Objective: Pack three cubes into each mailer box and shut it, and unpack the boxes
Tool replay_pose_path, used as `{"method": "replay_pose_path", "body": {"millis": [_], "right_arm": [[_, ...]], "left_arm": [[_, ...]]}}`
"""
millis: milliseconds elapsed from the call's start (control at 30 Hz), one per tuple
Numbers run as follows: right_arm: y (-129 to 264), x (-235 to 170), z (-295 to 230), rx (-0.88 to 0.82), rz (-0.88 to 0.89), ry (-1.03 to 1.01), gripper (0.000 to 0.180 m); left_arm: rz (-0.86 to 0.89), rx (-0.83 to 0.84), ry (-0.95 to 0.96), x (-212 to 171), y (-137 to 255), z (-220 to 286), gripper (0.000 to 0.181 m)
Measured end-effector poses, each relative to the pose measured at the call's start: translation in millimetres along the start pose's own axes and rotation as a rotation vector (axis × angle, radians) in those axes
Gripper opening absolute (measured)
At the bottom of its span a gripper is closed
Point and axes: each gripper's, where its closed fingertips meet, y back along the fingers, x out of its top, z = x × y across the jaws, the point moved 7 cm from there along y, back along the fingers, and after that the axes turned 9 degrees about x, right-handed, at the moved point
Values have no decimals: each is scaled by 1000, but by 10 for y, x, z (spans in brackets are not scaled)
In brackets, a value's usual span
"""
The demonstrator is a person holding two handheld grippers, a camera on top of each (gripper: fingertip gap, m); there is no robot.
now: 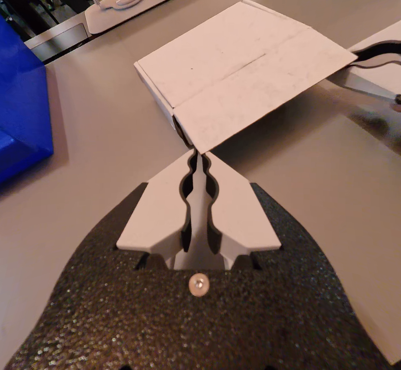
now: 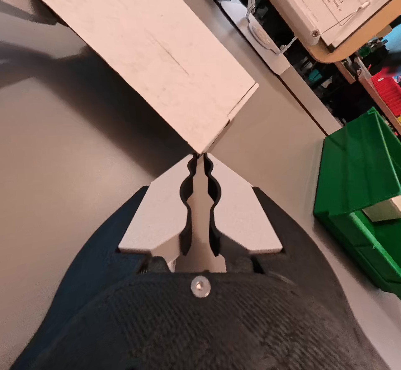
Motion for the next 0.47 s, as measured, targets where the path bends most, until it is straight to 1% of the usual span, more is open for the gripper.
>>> {"method": "replay_pose_path", "body": {"millis": [33, 67, 100, 333, 467], "right_arm": [[-29, -6, 15, -19, -13, 11, 9], [-56, -17, 34, -41, -26, 23, 11], [-84, -25, 30, -31, -42, 38, 5], [-172, 9, 45, 45, -37, 23, 3], [-227, 5, 91, 100, -42, -9, 2]], "left_arm": [[-1, -4, -2, 2, -8, -2, 2], [-2, -6, -2, 4, -15, -6, 2], [-4, -12, -2, 5, -22, -8, 1], [-23, -27, 13, 8, -71, -51, 1], [-55, -94, 43, 5, -118, -69, 1]]}}
